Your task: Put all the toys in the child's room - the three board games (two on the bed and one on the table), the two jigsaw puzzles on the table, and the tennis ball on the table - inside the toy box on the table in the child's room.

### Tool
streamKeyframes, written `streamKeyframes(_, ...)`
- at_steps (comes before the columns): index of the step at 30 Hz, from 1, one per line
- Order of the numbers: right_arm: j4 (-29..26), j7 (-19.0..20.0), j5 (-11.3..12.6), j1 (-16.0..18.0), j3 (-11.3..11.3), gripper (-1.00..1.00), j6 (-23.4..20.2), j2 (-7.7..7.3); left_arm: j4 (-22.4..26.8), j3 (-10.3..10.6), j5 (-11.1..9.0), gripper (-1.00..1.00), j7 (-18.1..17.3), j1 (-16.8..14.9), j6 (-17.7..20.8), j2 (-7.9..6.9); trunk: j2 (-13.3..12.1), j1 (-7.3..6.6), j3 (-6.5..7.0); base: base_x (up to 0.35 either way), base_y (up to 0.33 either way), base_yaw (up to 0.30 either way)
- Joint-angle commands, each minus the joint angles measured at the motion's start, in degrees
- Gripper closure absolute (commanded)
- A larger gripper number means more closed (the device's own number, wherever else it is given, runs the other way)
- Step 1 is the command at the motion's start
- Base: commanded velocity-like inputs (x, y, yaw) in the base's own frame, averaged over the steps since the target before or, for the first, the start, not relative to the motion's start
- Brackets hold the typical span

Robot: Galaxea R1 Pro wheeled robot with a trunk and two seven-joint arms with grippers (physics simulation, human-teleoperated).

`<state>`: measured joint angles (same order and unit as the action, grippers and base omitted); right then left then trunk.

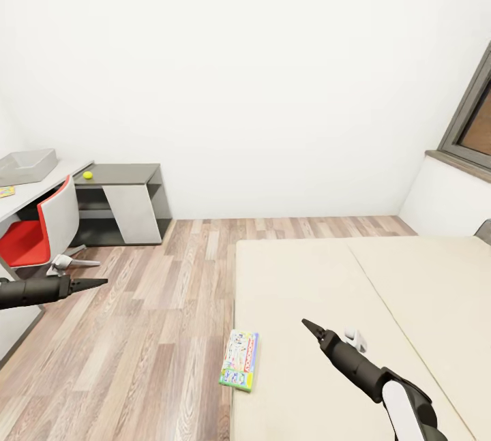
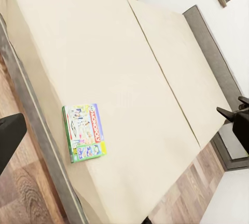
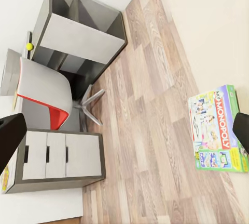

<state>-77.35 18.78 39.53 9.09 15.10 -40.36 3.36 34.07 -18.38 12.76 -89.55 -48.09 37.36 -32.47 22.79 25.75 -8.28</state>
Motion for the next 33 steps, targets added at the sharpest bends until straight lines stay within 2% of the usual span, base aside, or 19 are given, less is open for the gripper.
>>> streamKeyframes(1,0.0,0.2,0.0,0.1,0.2,-1.0,-0.4,0.07,0.0,-0.3,0.6,-1.0,-0.5,-0.1,0.6,0.04,0.1,0.04,-0.12,0.0,0.0,0.0)
streamKeyframes(10,0.0,0.2,0.0,0.1,0.2,-1.0,-0.4,0.07,0.0,-0.3,0.6,-1.0,-0.5,-0.1,0.6,0.04,0.1,0.04,-0.12,0.0,0.055,0.0)
streamKeyframes(33,0.0,0.2,0.0,0.1,0.2,-1.0,-0.3,0.07,0.0,-0.3,0.6,-1.0,-0.5,-0.1,0.6,0.04,0.1,0.04,-0.12,0.0,0.222,0.0)
